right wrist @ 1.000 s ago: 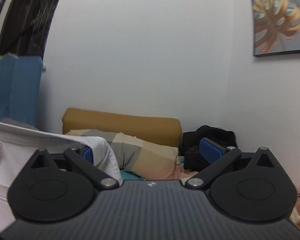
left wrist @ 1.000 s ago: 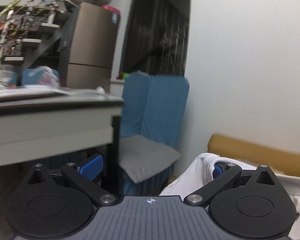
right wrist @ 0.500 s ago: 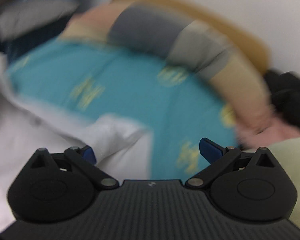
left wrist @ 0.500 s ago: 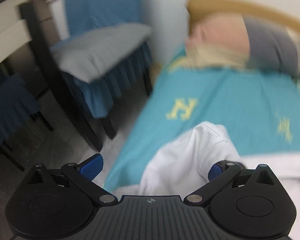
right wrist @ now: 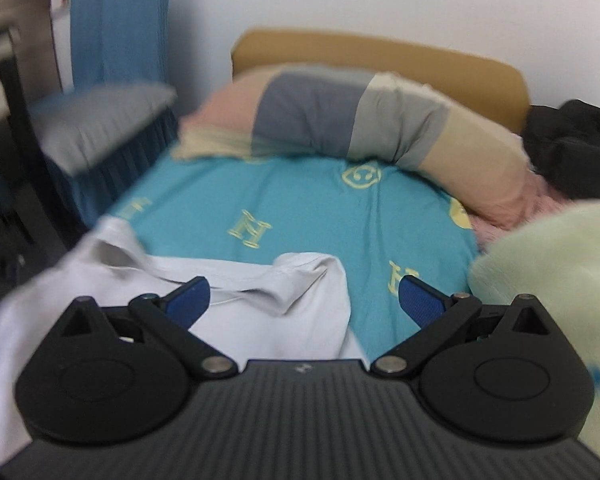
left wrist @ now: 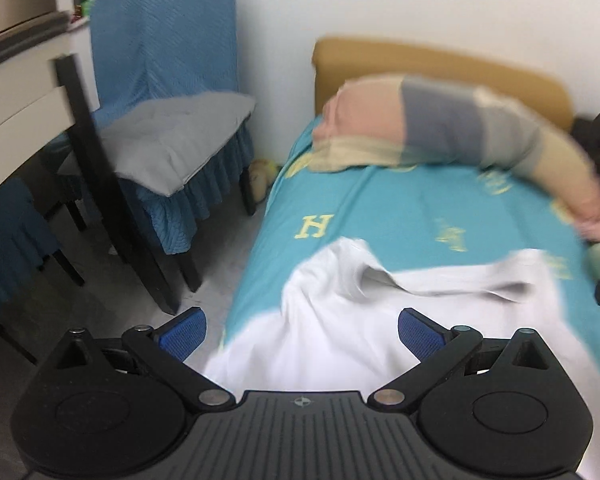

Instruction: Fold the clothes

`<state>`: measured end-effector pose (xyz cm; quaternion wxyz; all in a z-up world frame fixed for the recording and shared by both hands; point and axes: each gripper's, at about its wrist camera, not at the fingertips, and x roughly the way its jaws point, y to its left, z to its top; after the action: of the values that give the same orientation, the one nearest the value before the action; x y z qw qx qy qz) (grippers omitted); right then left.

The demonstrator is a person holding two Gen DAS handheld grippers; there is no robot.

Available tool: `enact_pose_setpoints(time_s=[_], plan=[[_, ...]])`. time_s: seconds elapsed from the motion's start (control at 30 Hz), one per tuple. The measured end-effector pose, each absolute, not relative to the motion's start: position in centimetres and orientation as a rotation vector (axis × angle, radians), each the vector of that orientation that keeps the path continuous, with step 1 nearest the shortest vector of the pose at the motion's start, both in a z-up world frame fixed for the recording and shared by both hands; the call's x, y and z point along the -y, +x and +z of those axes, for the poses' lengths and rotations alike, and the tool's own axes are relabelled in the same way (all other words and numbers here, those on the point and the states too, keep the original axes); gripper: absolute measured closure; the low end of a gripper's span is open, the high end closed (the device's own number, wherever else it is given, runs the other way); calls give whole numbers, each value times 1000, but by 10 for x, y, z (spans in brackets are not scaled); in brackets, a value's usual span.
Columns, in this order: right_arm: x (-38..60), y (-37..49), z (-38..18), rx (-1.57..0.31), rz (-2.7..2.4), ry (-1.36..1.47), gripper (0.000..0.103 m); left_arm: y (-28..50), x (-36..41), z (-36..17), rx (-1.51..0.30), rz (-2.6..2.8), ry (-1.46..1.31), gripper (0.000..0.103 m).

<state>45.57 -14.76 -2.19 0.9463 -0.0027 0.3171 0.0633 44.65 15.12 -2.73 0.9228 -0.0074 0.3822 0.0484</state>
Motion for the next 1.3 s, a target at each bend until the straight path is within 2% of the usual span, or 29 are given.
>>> enact_pose_setpoints(time_s=[0.13,0.37,0.43,0.47,0.53,0.73,0.9,0.97,1.0,1.07,1.1,1.13,1.17,1.2,1.27,1.3], plan=[[169,346,1,-602,161,185,1,342,-162,-23,-818,62,-131,0],[195,169,-5,-638,167,295,3,177,-175,-71,-1028,52,-338,3],[201,127,-12,-652,139,325,3,142,-175,-88,-1117,72,-396,10],[205,109,-17,-663,119,356,3,131,-176,-93,-1154,70,-434,13],[209,75,-27,-675,87,403,3,112,-176,-96,-1173,43,-485,13],[206,26,-48,-712,61,353,3,81,-157,-90,-1206,36,-369,14],[207,20,-73,-795,71,364,3,74,-135,-104,-1277,28,-332,27],[202,24,-83,-838,74,353,3,77,-130,-111,-1294,47,-308,41],[201,26,-87,-851,71,353,3,78,-130,-114,-1298,59,-303,43],[199,28,-94,-868,59,360,11,78,-128,-114,-1280,74,-268,55],[199,30,-98,-876,53,364,18,78,-127,-113,-1269,79,-249,62],[198,31,-102,-885,48,368,27,77,-129,-112,-1265,80,-256,77],[197,32,-106,-893,42,372,30,76,-131,-110,-1260,82,-263,94],[196,34,-109,-901,36,375,35,76,-134,-109,-1255,82,-273,99],[197,35,-113,-906,27,386,52,73,-142,-103,-1238,65,-314,103],[199,34,-109,-891,26,398,67,72,-146,-99,-1224,57,-332,103]])
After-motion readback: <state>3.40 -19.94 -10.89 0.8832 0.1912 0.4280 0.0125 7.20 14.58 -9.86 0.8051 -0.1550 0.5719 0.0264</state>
